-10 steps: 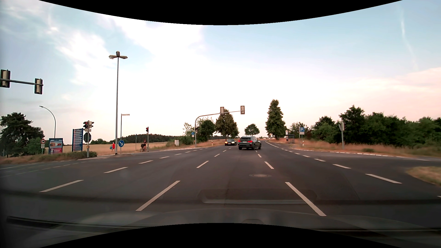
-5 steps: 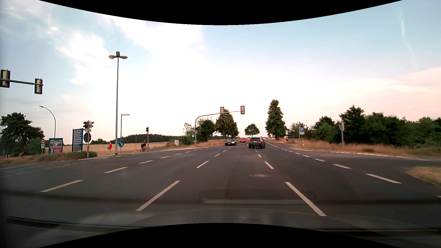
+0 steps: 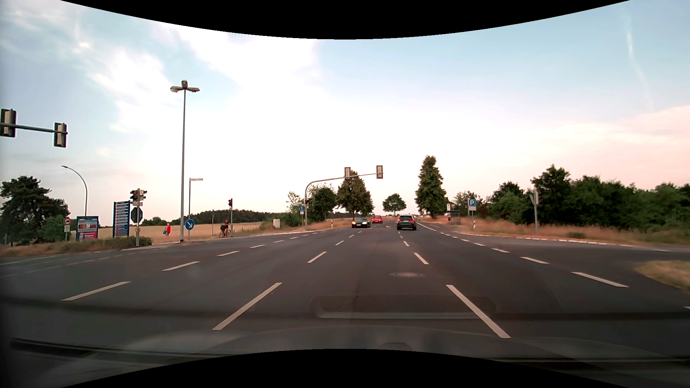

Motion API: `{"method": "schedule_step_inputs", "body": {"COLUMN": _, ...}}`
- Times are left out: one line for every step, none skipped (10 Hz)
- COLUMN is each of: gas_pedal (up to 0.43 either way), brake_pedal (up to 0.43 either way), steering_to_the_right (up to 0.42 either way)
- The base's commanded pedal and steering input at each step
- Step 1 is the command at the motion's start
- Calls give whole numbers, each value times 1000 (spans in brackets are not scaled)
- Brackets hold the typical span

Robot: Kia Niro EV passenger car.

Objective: Follow the waypoints while adhering to traffic rules and regulations

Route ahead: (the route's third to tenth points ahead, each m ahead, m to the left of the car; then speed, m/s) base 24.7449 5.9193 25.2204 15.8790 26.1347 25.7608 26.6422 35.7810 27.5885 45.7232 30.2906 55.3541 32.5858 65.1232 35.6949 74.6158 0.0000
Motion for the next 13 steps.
{"method": "schedule_step_inputs", "body": {"gas_pedal": 0, "brake_pedal": 311, "steering_to_the_right": -1}}
{"method": "schedule_step_inputs", "body": {"gas_pedal": 0, "brake_pedal": 311, "steering_to_the_right": -2}}
{"method": "schedule_step_inputs", "body": {"gas_pedal": 0, "brake_pedal": 311, "steering_to_the_right": -1}}
{"method": "schedule_step_inputs", "body": {"gas_pedal": 0, "brake_pedal": 311, "steering_to_the_right": -1}}
{"method": "schedule_step_inputs", "body": {"gas_pedal": 0, "brake_pedal": 311, "steering_to_the_right": -1}}
{"method": "schedule_step_inputs", "body": {"gas_pedal": 0, "brake_pedal": 311, "steering_to_the_right": -1}}
{"method": "schedule_step_inputs", "body": {"gas_pedal": 0, "brake_pedal": 317, "steering_to_the_right": -1}}
{"method": "schedule_step_inputs", "body": {"gas_pedal": 0, "brake_pedal": 311, "steering_to_the_right": -1}}
{"method": "schedule_step_inputs", "body": {"gas_pedal": 0, "brake_pedal": 311, "steering_to_the_right": -1}}
{"method": "schedule_step_inputs", "body": {"gas_pedal": 0, "brake_pedal": 311, "steering_to_the_right": -1}}
{"method": "schedule_step_inputs", "body": {"gas_pedal": 0, "brake_pedal": 311, "steering_to_the_right": -1}}
{"method": "schedule_step_inputs", "body": {"gas_pedal": 0, "brake_pedal": 311, "steering_to_the_right": -1}}
{"method": "schedule_step_inputs", "body": {"gas_pedal": 0, "brake_pedal": 311, "steering_to_the_right": -1}}
